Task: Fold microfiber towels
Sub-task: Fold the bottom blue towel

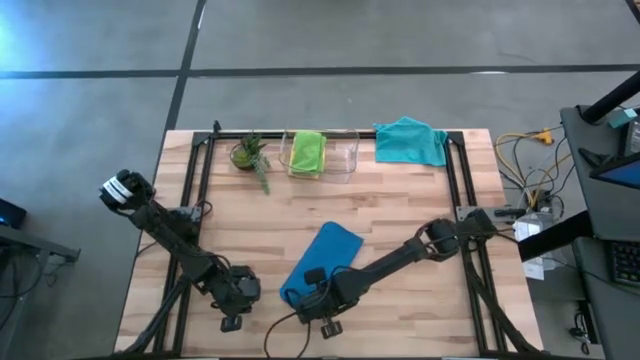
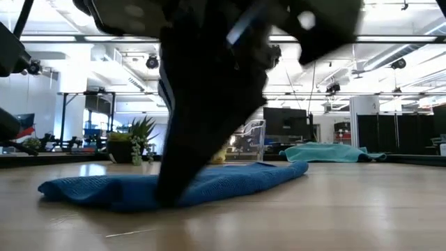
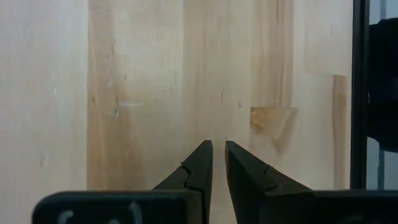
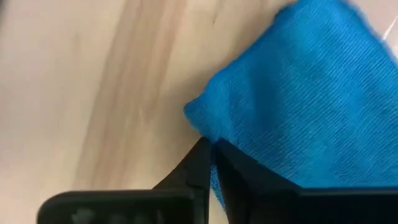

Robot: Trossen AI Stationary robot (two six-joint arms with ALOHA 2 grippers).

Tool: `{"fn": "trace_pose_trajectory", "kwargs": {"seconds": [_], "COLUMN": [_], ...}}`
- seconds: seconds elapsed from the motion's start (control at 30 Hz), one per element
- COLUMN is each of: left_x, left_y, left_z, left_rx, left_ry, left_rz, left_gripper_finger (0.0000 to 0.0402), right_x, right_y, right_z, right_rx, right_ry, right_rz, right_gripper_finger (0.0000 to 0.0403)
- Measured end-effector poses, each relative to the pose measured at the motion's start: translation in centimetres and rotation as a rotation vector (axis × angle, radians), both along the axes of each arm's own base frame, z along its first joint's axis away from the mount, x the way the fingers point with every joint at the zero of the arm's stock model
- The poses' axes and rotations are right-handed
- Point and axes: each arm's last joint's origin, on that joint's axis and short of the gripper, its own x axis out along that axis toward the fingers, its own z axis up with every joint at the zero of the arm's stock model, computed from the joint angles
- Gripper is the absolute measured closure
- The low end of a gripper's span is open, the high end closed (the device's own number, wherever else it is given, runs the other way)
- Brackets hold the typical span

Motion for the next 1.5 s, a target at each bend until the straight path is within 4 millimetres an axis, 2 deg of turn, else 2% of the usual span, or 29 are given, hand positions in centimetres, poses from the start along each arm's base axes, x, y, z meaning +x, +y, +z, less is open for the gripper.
{"fn": "trace_pose_trajectory", "kwargs": {"seconds": [0.23, 0.4, 0.53, 0.83, 0.9, 1.03, 1.23, 1.5], "left_x": [0.0, 0.0, 0.1, 0.9, 1.0, 1.0, 0.9, 1.2], "left_y": [0.0, 0.2, 0.4, 0.3, 0.2, 0.3, 0.3, 0.5], "left_z": [0.0, 0.2, 0.9, 3.4, 3.6, 3.6, 3.6, 3.6], "left_rx": [0.014, 0.025, 0.053, 0.023, 0.014, 0.01, 0.011, 0.041], "left_ry": [-0.012, -0.035, -0.103, -0.352, -0.369, -0.364, -0.363, -0.389], "left_rz": [-0.021, -0.01, 0.013, 0.078, 0.08, 0.089, 0.088, 0.11], "left_gripper_finger": [0.0373, 0.0373, 0.0373, 0.0373, 0.0373, 0.0373, 0.0373, 0.0373], "right_x": [0.0, -0.2, -0.2, -0.9, -1.0, -2.0, -3.4, -3.6], "right_y": [-0.4, 0.1, 0.3, -1.1, -1.0, 0.8, 3.1, 3.3], "right_z": [5.9, 6.9, 6.6, 2.7, 2.7, 3.6, 3.9, 3.8], "right_rx": [0.214, 0.418, 0.473, 0.463, 0.487, 0.509, 0.508, 0.505], "right_ry": [-0.06, -0.061, -0.058, 0.059, 0.081, 0.081, 0.092, 0.107], "right_rz": [-0.13, -0.157, -0.18, -0.267, -0.25, -0.192, -0.141, -0.149], "right_gripper_finger": [0.0394, 0.0394, 0.0394, 0.0394, 0.0394, 0.0394, 0.0394, 0.0389]}}
